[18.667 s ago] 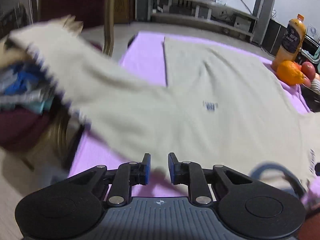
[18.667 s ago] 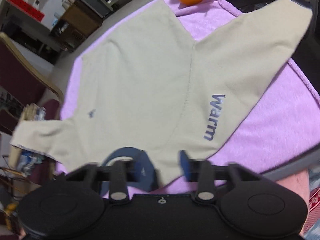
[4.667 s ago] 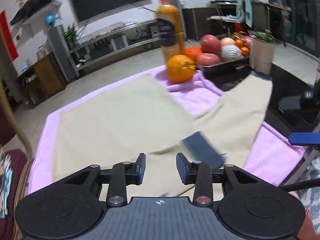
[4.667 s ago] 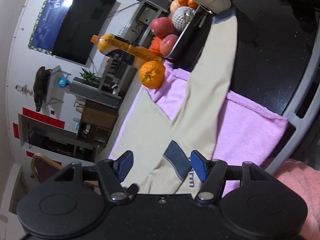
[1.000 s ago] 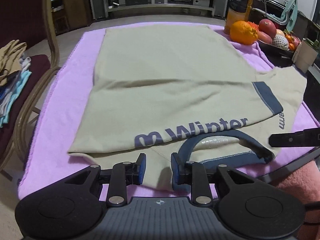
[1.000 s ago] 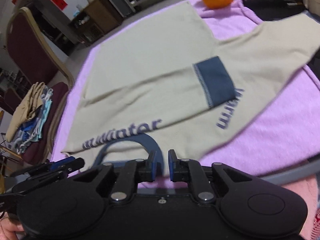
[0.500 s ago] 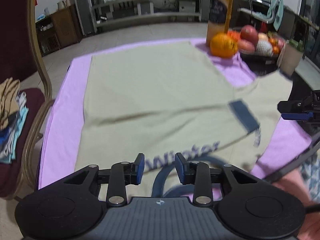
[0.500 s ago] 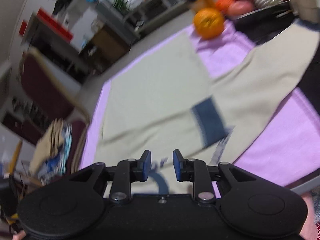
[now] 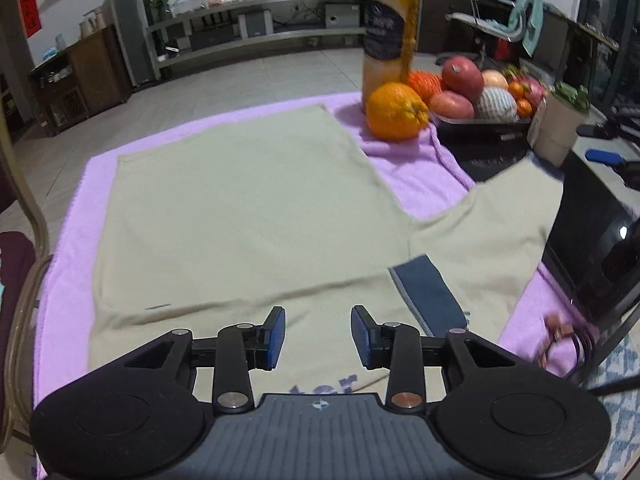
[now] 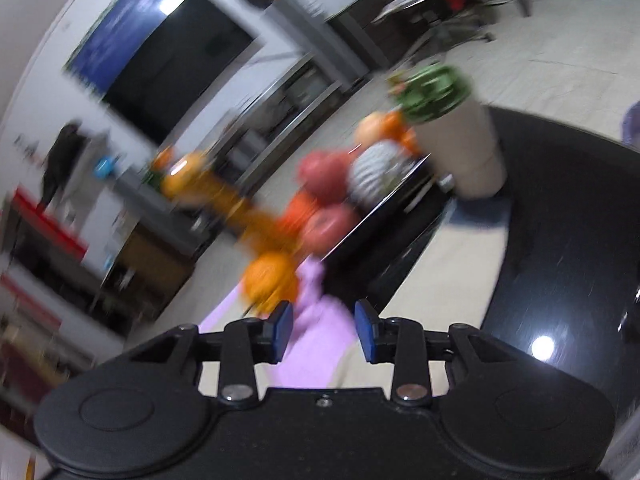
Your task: Fold clothes
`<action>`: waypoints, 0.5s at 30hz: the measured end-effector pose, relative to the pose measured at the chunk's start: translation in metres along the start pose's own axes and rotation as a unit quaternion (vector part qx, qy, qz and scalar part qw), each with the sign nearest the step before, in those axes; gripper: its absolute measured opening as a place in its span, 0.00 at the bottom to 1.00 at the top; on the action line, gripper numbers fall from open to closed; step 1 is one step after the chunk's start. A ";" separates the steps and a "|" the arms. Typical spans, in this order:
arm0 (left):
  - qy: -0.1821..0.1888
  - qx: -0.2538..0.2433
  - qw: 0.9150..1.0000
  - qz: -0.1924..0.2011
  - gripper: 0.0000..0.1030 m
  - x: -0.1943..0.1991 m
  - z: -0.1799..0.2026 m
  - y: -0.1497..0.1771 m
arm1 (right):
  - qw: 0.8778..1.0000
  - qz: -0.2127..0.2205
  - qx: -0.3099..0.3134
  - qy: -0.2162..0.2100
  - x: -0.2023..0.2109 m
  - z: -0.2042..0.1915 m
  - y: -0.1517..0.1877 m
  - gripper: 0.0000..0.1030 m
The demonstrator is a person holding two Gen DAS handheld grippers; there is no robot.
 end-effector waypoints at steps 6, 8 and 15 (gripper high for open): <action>0.000 -0.021 0.999 -0.044 0.35 -0.032 0.007 0.014 | 0.988 -0.025 -0.038 0.149 -0.070 0.058 0.001 0.32; -0.001 -0.017 0.999 -0.047 0.35 -0.037 0.006 0.012 | 0.982 -0.014 -0.015 0.189 -0.086 0.065 -0.004 0.32; -0.010 -0.027 0.999 -0.045 0.35 -0.044 0.010 0.011 | 0.966 -0.020 0.047 0.254 -0.135 0.074 -0.024 0.32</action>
Point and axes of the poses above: each gripper's, at about its wrist camera, not at the fingertips, and x roughly against the way its jaws point, z to its right, y to its underside, the point moved 1 cm from there along -x, roughly the way its jaws point, and after that the axes turned 13 degrees about x, right-handed, at the moved point
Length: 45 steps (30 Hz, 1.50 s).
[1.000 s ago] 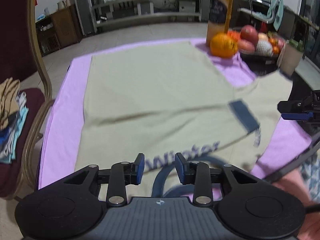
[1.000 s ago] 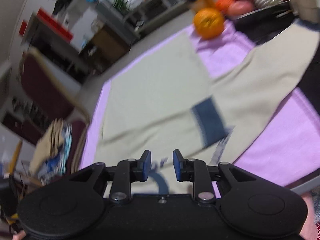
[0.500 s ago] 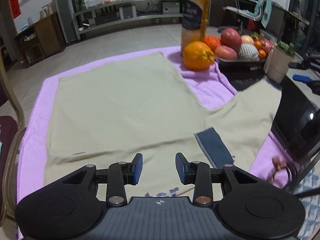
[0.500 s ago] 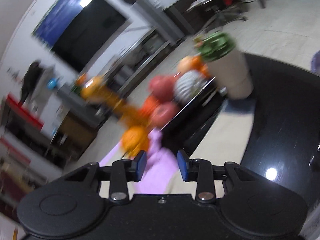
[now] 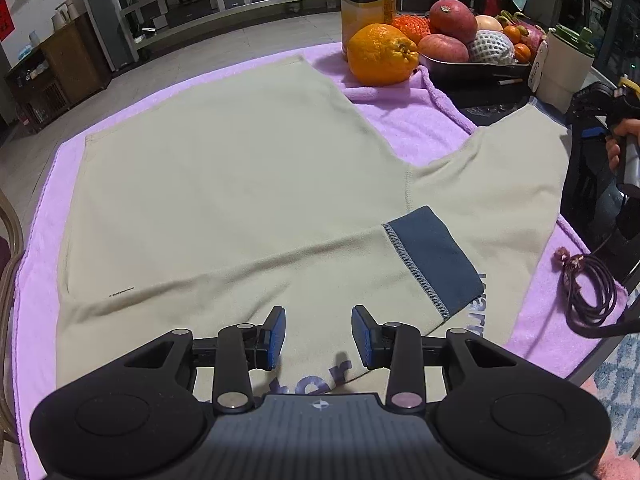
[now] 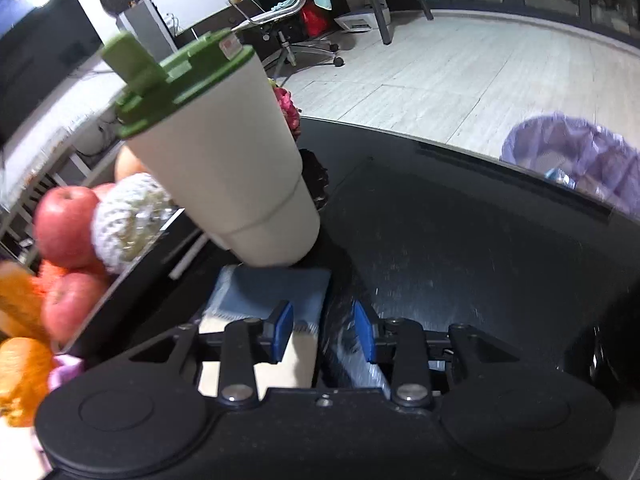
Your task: Fold clothes
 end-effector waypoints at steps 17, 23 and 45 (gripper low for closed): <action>0.012 0.023 0.999 0.028 0.35 0.028 -0.013 0.010 | 0.984 0.090 0.155 -0.019 0.082 -0.068 -0.006 0.04; 0.018 0.049 0.996 0.071 0.35 0.063 -0.044 0.023 | 0.945 0.214 0.219 -0.113 0.209 -0.122 0.000 0.04; -0.070 0.339 0.934 0.091 0.34 0.115 -0.275 0.123 | 0.815 -0.007 0.460 -0.352 0.364 -0.363 0.300 0.25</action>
Point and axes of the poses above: each gripper's, at about its wrist camera, not at the fingertips, and x roughly against the way its jaws point, z to its right, y to its underside, the point moved 1 cm from there along -x, roughly the way its jaws point, and after that the axes turned 13 degrees about x, right-handed, at the moved point
